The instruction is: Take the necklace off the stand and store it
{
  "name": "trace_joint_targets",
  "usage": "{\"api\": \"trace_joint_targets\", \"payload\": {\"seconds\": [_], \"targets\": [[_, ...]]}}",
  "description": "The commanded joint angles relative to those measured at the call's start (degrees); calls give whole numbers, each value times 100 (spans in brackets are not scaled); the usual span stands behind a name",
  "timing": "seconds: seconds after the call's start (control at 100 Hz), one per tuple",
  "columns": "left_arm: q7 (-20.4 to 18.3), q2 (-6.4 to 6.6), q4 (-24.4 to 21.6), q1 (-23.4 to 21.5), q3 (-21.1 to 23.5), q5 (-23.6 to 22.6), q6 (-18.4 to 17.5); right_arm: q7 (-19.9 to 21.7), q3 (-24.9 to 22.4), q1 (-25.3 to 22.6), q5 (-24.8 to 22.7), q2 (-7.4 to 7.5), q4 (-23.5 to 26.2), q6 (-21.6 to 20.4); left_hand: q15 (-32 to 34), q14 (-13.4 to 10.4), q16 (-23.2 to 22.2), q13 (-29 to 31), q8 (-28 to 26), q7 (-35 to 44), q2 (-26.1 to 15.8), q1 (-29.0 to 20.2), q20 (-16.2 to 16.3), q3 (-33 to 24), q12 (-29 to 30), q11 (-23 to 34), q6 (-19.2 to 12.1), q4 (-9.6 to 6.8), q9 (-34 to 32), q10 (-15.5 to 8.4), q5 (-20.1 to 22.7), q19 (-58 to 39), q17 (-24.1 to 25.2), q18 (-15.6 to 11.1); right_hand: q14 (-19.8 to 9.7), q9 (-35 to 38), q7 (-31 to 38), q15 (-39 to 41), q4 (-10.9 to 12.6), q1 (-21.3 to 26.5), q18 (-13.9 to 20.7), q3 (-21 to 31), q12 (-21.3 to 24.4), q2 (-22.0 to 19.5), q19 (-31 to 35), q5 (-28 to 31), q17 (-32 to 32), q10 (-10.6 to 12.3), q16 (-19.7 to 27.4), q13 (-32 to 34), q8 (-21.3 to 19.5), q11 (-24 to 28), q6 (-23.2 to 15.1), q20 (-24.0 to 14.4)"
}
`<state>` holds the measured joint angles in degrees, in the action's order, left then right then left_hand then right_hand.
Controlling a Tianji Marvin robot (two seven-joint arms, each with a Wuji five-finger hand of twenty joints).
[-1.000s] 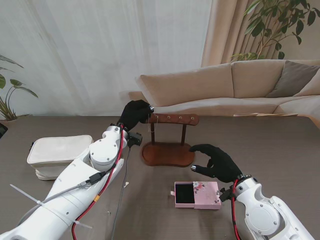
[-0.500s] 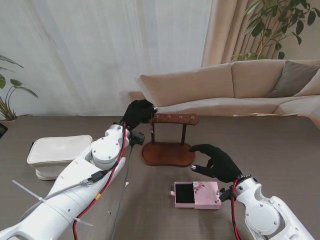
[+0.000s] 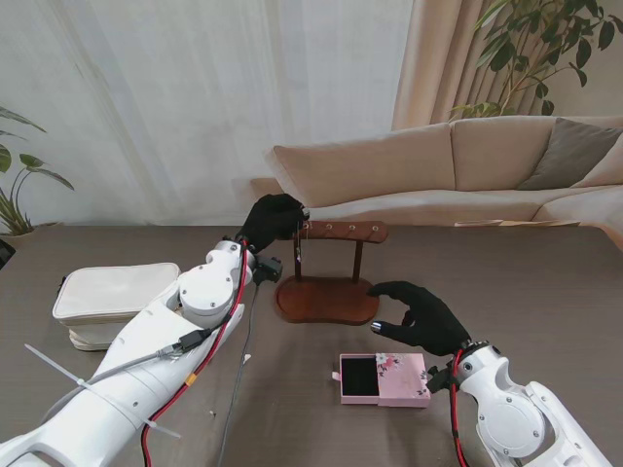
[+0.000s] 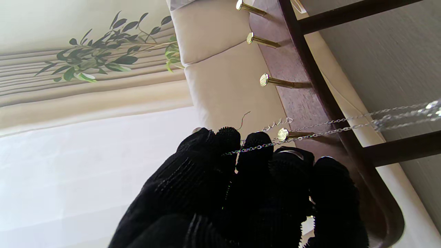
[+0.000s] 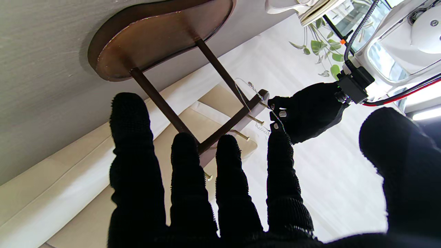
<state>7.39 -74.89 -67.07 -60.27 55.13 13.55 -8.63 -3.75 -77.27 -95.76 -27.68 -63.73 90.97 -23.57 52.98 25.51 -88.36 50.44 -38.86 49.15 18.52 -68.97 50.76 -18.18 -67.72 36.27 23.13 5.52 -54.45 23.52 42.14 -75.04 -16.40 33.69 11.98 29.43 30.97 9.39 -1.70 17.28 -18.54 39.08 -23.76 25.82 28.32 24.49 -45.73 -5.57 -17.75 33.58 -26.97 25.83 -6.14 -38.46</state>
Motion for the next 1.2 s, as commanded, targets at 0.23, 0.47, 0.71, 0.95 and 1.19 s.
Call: {"api": "trace_joint_targets", "payload": {"seconds": [0.23, 0.47, 0.71, 0.95, 1.19], "targets": [[-250, -69, 14, 167, -90, 45, -53, 115, 15, -29, 21, 2, 30, -21, 32, -99, -159, 64, 74, 87, -28, -222, 53, -221, -218, -52, -191, -79, -137, -27, 77, -108, -22, -639, -25, 88, -104, -47, 65, 119, -66, -267, 84, -207, -159, 107, 3373, 19, 14, 100, 176, -98, -82, -214], [-327, -41, -36, 166, -148, 1, -110, 126, 16, -34, 47, 1, 34, -12, 64, -156, -159, 151, 119, 101, 63, -217, 34, -338, -302, -63, -189, -80, -225, -53, 132, -158, -166, -627, -22, 90, -110, -48, 65, 124, -66, -273, 84, -213, -159, 107, 3376, 20, 14, 96, 175, -100, -74, -214], [-427, 47, -295, 44, -103, -58, -105, 151, 22, -41, 57, 6, 42, -11, 36, -142, -159, 236, 164, 122, 125, -151, -6, -487, -327, -94, -198, -51, -303, -74, 177, -195, -256, -598, -20, 89, -114, -48, 66, 126, -68, -277, 82, -217, -157, 110, 3372, 14, 14, 98, 174, -99, -65, -215], [-551, 180, -692, -203, -8, -175, -102, 155, 33, -46, 51, 7, 47, -5, 12, -154, -159, 321, 182, 133, 154, -92, -34, -575, -320, -108, -210, -25, -356, -94, 199, -239, -357, -563, -19, 89, -113, -49, 66, 127, -65, -280, 78, -206, -156, 114, 3371, 19, 14, 91, 171, -94, -65, -215], [-621, 310, -1109, -504, 167, -328, -58, 181, 49, -60, 48, 14, 63, 7, 23, -166, -159, 335, 182, 133, 162, -59, -57, -627, -313, -110, -215, -8, -371, -103, 204, -259, -377, -554, -19, 77, -111, -47, 67, 125, -58, -280, 77, -223, -156, 109, 3371, 31, 13, 95, 168, -92, -72, -215]]}}
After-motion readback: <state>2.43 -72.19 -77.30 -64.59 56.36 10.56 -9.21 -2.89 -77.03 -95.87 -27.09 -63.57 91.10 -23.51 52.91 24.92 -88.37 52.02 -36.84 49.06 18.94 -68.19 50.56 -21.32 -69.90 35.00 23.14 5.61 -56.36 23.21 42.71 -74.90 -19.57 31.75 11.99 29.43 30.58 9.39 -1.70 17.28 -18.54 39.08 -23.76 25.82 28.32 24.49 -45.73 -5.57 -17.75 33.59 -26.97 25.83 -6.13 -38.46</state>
